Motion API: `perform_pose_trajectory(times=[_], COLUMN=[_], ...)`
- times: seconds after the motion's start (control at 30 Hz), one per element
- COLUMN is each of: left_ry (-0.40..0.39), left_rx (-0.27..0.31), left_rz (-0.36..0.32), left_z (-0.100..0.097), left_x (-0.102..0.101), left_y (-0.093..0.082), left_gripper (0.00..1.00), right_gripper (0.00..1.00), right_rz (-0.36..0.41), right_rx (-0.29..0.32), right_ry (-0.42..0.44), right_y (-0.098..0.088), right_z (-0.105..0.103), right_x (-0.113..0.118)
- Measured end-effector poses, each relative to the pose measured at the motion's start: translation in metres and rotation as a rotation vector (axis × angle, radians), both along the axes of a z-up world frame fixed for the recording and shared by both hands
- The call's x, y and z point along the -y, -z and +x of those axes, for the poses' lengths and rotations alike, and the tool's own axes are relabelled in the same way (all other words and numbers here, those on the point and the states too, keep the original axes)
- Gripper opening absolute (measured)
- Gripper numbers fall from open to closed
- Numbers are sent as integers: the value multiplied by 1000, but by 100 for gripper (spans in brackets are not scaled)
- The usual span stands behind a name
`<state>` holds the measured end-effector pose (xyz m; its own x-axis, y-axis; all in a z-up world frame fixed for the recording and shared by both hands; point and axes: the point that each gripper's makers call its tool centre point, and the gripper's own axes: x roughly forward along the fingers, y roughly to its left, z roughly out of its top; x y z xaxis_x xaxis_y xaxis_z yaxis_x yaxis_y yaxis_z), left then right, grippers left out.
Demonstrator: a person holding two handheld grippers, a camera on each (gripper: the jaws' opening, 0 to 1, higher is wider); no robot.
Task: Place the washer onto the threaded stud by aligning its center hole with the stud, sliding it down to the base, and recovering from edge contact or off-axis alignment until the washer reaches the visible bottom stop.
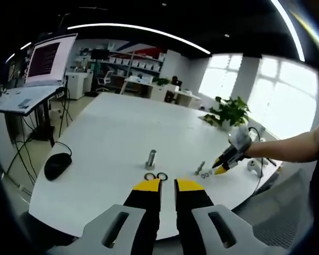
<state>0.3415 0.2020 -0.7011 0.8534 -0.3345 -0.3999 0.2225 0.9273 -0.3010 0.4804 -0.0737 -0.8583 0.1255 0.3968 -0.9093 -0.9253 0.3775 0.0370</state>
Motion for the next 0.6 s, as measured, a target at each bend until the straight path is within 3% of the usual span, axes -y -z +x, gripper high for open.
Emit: perform_pose_trajectory(times=[0.2, 0.6], left_ry=[1, 2], left_rx=[3, 8], left_rz=[5, 13], left_z=[-1, 0], left_x=[0, -1], left_y=[0, -1], left_gripper=[7, 7], right_gripper=[23, 16], right_rz=[-26, -13], right_rx=[-20, -6], right_ry=[-16, 4], right_y=[11, 10], right_z=[-3, 3], right_x=[-1, 1])
